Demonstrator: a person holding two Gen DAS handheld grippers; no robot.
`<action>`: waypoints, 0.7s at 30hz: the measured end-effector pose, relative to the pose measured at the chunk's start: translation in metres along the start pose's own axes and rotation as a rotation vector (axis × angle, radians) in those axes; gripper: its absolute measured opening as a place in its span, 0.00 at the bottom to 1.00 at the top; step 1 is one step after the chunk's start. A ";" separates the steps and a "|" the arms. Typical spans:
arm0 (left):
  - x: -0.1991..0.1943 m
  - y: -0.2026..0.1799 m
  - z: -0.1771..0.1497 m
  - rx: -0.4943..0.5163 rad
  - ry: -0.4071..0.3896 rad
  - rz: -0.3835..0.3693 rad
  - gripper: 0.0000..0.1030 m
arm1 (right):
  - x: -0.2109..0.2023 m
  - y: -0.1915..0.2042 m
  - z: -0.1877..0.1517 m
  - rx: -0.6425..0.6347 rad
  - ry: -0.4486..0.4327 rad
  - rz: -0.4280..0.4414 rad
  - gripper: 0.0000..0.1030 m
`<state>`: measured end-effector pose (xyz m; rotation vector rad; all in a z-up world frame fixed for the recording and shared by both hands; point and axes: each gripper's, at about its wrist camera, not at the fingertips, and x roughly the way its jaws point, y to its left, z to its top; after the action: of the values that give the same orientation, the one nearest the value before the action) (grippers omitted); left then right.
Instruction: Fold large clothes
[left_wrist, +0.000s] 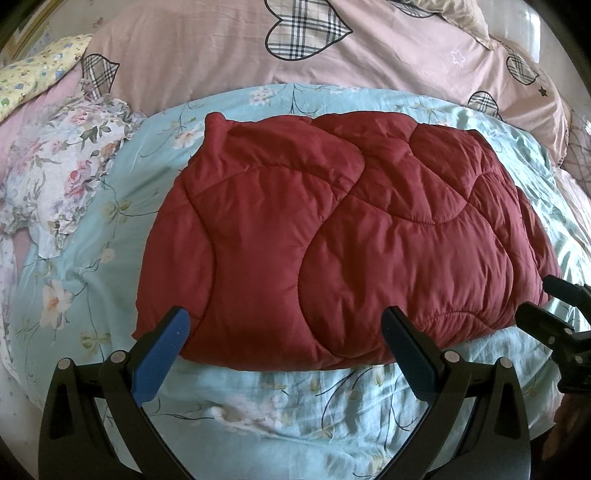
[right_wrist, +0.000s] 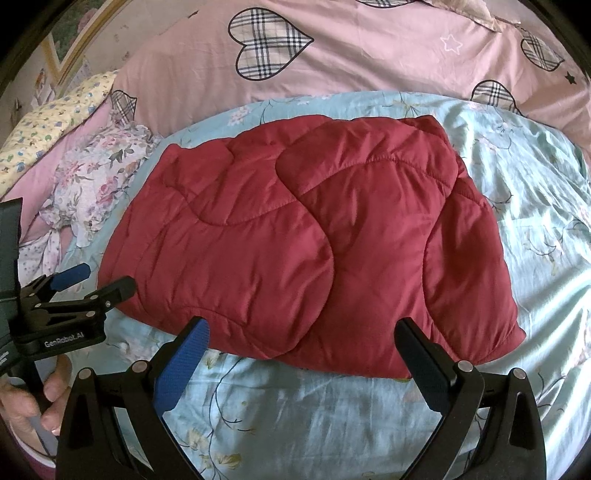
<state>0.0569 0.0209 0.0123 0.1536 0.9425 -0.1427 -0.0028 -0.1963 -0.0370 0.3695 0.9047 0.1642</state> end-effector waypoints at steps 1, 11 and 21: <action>0.000 0.000 0.000 0.000 0.000 0.000 1.00 | -0.001 0.001 0.000 -0.001 -0.001 0.002 0.98; 0.000 0.000 0.000 -0.003 -0.002 0.008 1.00 | -0.004 0.002 0.002 -0.001 -0.004 0.004 0.98; 0.000 0.000 0.000 -0.008 -0.003 0.009 1.00 | -0.004 0.002 0.002 0.000 -0.004 0.006 0.98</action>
<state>0.0569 0.0205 0.0126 0.1506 0.9393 -0.1306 -0.0036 -0.1966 -0.0321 0.3723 0.8991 0.1694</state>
